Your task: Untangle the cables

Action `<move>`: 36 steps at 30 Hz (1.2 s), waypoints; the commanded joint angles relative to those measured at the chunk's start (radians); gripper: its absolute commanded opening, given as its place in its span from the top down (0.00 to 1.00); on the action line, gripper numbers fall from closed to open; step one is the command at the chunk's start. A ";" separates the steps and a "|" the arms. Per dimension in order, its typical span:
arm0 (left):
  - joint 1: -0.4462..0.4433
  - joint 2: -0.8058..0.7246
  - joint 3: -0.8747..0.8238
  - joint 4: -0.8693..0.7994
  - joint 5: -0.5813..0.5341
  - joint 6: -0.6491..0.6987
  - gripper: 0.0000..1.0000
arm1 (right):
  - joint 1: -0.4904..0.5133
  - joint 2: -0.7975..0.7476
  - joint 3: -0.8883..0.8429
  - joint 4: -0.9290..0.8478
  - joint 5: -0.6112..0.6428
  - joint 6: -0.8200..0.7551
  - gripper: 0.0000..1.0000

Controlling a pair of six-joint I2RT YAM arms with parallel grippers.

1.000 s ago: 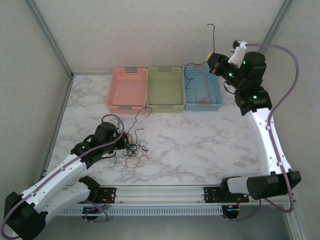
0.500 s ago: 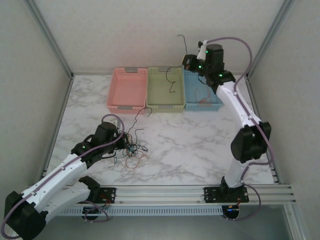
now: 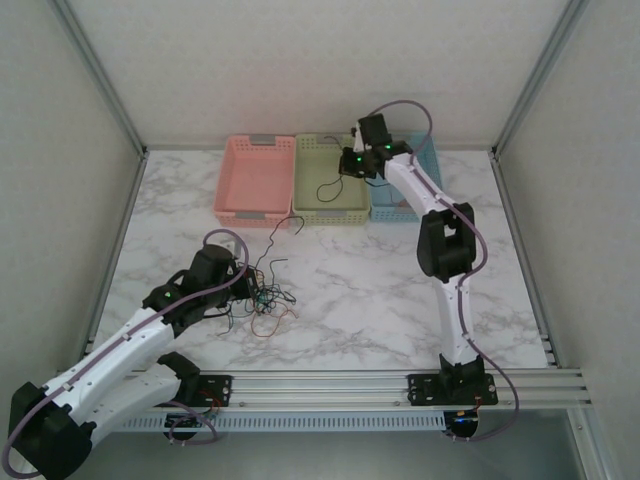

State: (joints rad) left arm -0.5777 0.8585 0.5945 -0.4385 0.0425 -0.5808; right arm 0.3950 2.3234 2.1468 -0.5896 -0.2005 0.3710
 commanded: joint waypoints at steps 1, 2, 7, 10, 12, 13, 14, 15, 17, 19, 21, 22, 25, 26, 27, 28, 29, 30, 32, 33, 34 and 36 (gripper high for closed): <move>0.012 -0.013 -0.009 0.009 0.004 -0.013 1.00 | 0.041 0.057 0.101 -0.127 0.060 -0.057 1.00; 0.012 -0.015 -0.008 0.006 0.003 -0.013 1.00 | 0.050 0.077 0.126 -0.148 0.073 -0.062 1.00; 0.012 -0.013 -0.014 0.011 0.003 -0.012 1.00 | 0.075 0.167 0.234 -0.224 0.095 -0.064 1.00; 0.013 -0.002 -0.019 0.026 0.011 -0.016 1.00 | 0.078 0.194 0.247 -0.225 0.097 -0.033 1.00; 0.012 0.006 -0.018 0.030 0.016 -0.014 1.00 | 0.080 0.207 0.253 -0.227 0.091 -0.026 1.00; 0.013 0.007 -0.016 0.029 0.016 -0.013 1.00 | 0.082 0.212 0.258 -0.232 0.096 -0.024 0.99; 0.013 0.005 -0.015 0.027 0.016 -0.013 1.00 | 0.084 0.212 0.260 -0.235 0.099 -0.025 0.97; 0.013 0.002 -0.014 0.024 0.014 -0.011 1.00 | 0.084 0.212 0.259 -0.236 0.102 -0.026 0.92; 0.013 -0.001 -0.014 0.020 0.013 -0.011 1.00 | 0.084 0.207 0.261 -0.236 0.103 -0.031 0.79; 0.015 0.001 -0.018 0.024 0.011 -0.010 1.00 | 0.084 0.203 0.271 -0.236 0.101 -0.036 0.67; 0.015 0.008 -0.017 0.026 0.015 -0.010 1.00 | 0.084 0.196 0.282 -0.235 0.088 -0.037 0.59; 0.015 0.010 -0.017 0.029 0.017 -0.011 1.00 | 0.084 0.187 0.285 -0.236 0.085 -0.035 0.56; 0.015 0.010 -0.016 0.031 0.017 -0.010 1.00 | 0.084 0.156 0.284 -0.236 0.084 -0.034 0.52; 0.015 0.011 -0.016 0.030 0.017 -0.010 1.00 | 0.084 0.146 0.285 -0.237 0.086 -0.037 0.52; 0.015 0.011 -0.016 0.031 0.017 -0.010 1.00 | 0.085 0.131 0.283 -0.240 0.088 -0.042 0.51; 0.015 0.011 -0.017 0.031 0.017 -0.010 1.00 | 0.085 0.113 0.279 -0.240 0.088 -0.044 0.51; 0.015 0.013 -0.018 0.033 0.019 -0.010 1.00 | 0.085 0.097 0.275 -0.239 0.088 -0.046 0.51; 0.015 0.014 -0.016 0.033 0.019 -0.010 1.00 | 0.086 0.076 0.265 -0.234 0.087 -0.049 0.51; 0.016 0.017 -0.018 0.036 0.020 -0.008 1.00 | 0.087 0.031 0.239 -0.224 0.093 -0.057 0.51; 0.016 0.017 -0.018 0.038 0.022 -0.008 1.00 | 0.088 0.002 0.222 -0.219 0.100 -0.060 0.51; 0.016 0.017 -0.017 0.037 0.023 -0.008 1.00 | 0.091 -0.029 0.200 -0.211 0.109 -0.064 0.51; 0.016 0.016 -0.019 0.040 0.023 -0.008 1.00 | 0.093 -0.095 0.136 -0.185 0.126 -0.074 0.51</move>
State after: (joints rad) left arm -0.5735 0.8757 0.5850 -0.4194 0.0475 -0.5804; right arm 0.4778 2.3718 2.3260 -0.8040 -0.1062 0.3237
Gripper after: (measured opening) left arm 0.067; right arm 0.493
